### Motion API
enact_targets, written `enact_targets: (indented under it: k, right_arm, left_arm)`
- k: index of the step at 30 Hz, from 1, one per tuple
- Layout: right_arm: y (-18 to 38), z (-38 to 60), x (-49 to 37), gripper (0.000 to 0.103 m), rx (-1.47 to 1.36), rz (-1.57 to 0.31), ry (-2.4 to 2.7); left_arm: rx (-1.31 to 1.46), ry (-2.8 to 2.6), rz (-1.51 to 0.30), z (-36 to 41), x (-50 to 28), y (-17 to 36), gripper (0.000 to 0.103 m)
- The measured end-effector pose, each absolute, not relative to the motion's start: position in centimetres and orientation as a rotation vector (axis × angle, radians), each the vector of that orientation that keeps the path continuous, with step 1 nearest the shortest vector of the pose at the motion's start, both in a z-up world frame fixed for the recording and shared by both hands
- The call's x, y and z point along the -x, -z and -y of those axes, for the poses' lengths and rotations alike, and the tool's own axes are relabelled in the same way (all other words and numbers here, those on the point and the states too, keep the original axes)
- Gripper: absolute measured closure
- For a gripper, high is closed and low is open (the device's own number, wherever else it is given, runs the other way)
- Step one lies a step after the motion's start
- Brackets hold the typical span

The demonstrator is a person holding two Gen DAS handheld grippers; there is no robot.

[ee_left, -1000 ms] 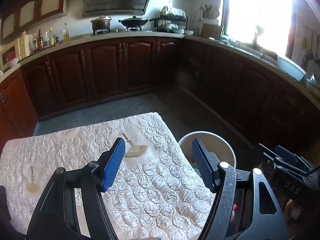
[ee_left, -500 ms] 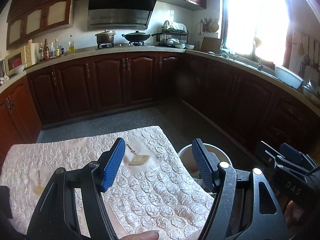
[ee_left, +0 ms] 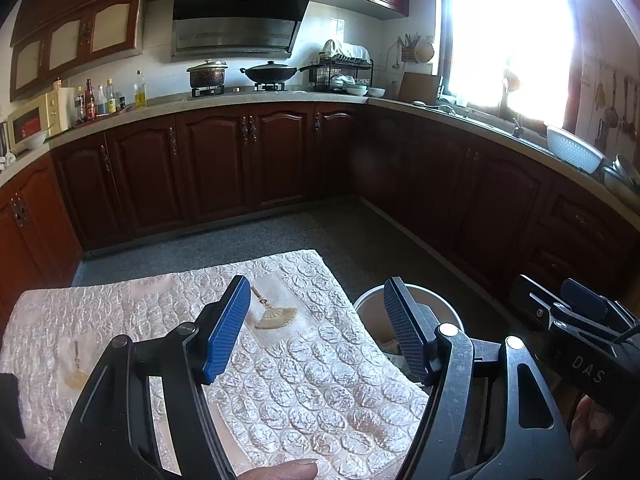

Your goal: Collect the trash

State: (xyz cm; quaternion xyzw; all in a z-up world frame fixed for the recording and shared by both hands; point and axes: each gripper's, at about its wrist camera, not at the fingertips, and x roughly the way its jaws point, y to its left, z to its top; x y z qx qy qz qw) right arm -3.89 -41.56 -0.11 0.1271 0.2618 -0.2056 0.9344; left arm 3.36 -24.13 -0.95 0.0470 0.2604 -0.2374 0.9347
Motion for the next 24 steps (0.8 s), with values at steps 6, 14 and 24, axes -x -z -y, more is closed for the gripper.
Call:
enact_targets:
  k: [6, 14, 24]
  right_arm:
    - [0.04, 41.49, 3.89, 0.02, -0.258, -0.54, 0.42]
    - [0.29, 41.54, 4.01, 0.02, -0.255, -0.557, 0.418]
    - [0.44, 41.72, 3.78, 0.02, -0.259, -0.569, 0.415]
  left_arm:
    - [-0.091, 0.489, -0.537, 24.04, -3.49, 1.24, 0.035]
    - [-0.083, 0.497, -0.553, 24.02, -3.77, 1.71, 0.035]
    - [-0.085, 0.5, -0.553, 24.19, -3.74, 1.86, 0.035]
